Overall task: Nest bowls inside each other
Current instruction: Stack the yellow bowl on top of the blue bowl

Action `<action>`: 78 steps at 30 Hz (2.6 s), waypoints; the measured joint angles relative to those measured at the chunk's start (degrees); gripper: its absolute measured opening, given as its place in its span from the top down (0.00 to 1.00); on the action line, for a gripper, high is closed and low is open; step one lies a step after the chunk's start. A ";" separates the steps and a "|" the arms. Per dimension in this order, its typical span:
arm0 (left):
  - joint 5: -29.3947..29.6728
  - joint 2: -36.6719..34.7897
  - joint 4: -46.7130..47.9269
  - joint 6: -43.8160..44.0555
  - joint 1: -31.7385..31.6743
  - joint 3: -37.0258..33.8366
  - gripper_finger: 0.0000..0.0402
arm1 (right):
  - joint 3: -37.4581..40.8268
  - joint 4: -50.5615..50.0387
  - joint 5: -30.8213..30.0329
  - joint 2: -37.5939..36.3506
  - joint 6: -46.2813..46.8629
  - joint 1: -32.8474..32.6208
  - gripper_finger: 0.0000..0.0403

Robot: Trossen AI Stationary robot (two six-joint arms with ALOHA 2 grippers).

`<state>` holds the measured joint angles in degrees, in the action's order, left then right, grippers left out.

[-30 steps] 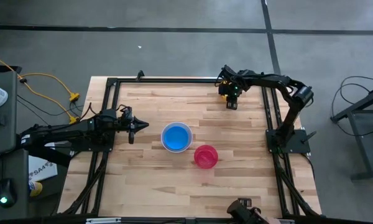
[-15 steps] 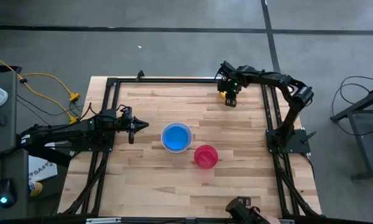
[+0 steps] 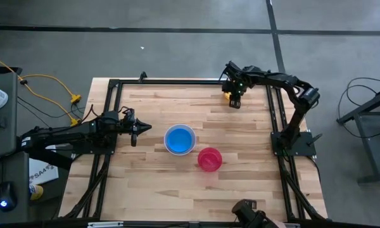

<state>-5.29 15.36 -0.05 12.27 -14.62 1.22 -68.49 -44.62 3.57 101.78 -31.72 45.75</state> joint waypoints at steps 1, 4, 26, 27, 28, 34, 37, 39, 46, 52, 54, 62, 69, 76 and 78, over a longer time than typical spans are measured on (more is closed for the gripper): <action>-0.01 -0.01 0.00 0.00 0.01 -0.01 0.95 | 0.00 0.00 -0.09 0.00 0.16 0.22 0.73; -0.01 -0.01 0.00 0.00 -0.01 0.01 0.95 | 0.00 -0.03 -0.48 0.00 0.45 0.76 0.73; -0.01 -0.01 -0.02 0.00 0.01 0.01 0.95 | 0.02 -0.08 2.75 0.00 1.73 1.60 0.73; 0.00 0.00 0.00 0.00 0.00 0.00 0.95 | 0.02 -0.09 2.80 0.00 1.89 1.61 0.73; 0.01 0.01 0.00 0.02 -0.01 -0.01 0.95 | 0.02 -0.10 2.76 0.00 1.94 1.62 0.73; -0.01 0.01 -0.02 0.00 0.01 -0.01 0.95 | 0.02 -0.12 2.80 0.03 2.10 1.63 0.73; 0.01 0.00 -0.02 0.00 0.01 -0.01 0.95 | 0.02 -0.20 2.62 0.78 2.16 1.65 0.73; 0.01 -0.01 0.00 0.00 0.00 0.00 0.95 | 0.02 -0.24 2.50 1.47 2.14 1.63 0.73; -0.01 -0.01 -0.02 0.00 0.01 -0.01 0.95 | 0.04 0.44 2.43 2.89 1.87 1.60 0.73; -0.01 0.00 0.00 0.01 -0.01 0.00 0.95 | 0.04 0.49 2.38 2.89 1.57 1.60 0.73; -0.01 0.01 0.00 0.00 0.01 0.01 0.95 | 0.04 0.47 2.37 2.89 0.96 1.60 0.73; 0.01 0.01 0.00 0.00 0.01 -0.01 0.95 | 0.04 0.66 2.38 2.89 0.43 1.61 0.73; 0.01 0.00 0.00 0.00 0.00 0.01 0.95 | 0.04 0.69 -0.10 2.89 0.34 1.60 0.73; 0.00 0.00 0.00 0.00 0.00 0.00 0.95 | 0.04 0.68 -0.66 2.87 0.17 1.61 0.76; 0.00 0.01 -0.02 0.00 -0.01 -0.01 0.95 | 0.04 0.68 -0.66 2.86 0.15 1.52 0.78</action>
<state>-5.28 15.38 -0.07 12.27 -14.63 1.21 -68.45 -43.94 2.92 104.64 -31.57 47.27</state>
